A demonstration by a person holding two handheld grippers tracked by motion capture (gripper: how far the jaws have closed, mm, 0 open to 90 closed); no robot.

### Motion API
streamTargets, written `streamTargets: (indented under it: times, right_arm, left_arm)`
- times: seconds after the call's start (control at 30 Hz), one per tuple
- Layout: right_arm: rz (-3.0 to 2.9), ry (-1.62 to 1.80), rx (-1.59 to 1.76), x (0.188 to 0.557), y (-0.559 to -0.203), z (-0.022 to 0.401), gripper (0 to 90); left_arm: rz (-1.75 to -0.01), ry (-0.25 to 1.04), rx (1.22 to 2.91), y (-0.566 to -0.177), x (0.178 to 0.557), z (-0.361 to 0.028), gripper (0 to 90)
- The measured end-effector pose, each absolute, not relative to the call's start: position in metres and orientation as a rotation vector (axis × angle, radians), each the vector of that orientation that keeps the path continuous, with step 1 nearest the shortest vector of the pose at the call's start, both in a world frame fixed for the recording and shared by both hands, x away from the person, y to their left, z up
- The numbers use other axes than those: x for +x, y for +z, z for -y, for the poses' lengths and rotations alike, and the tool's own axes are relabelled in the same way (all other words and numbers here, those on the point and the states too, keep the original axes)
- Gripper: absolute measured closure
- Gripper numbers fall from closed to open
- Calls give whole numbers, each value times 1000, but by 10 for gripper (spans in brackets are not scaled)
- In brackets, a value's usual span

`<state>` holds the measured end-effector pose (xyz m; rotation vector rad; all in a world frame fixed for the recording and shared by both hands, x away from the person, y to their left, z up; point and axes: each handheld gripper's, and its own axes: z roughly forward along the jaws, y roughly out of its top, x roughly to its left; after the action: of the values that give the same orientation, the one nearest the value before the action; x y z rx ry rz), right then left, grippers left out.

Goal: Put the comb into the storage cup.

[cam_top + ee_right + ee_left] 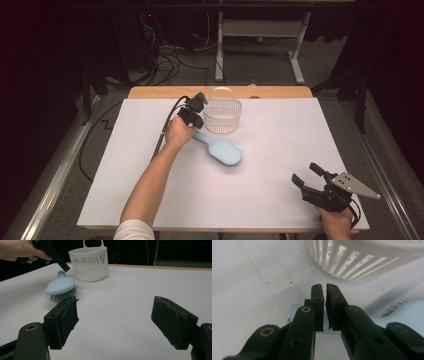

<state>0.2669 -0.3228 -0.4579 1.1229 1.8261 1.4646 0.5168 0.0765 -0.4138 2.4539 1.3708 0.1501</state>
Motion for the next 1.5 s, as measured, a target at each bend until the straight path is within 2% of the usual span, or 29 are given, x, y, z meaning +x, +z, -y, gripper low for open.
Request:
streamTargets:
  times: [0.37, 1.5]
  right_arm:
    - [-1832, 1458, 1120, 268, -458, 322, 219]
    - [-1828, 1457, 1119, 267, -458, 322, 220]
  left_arm:
    - [-1369, 127, 2485, -418, 517, -76, 880]
    - [-1290, 51, 2520, -421, 488, -76, 883]
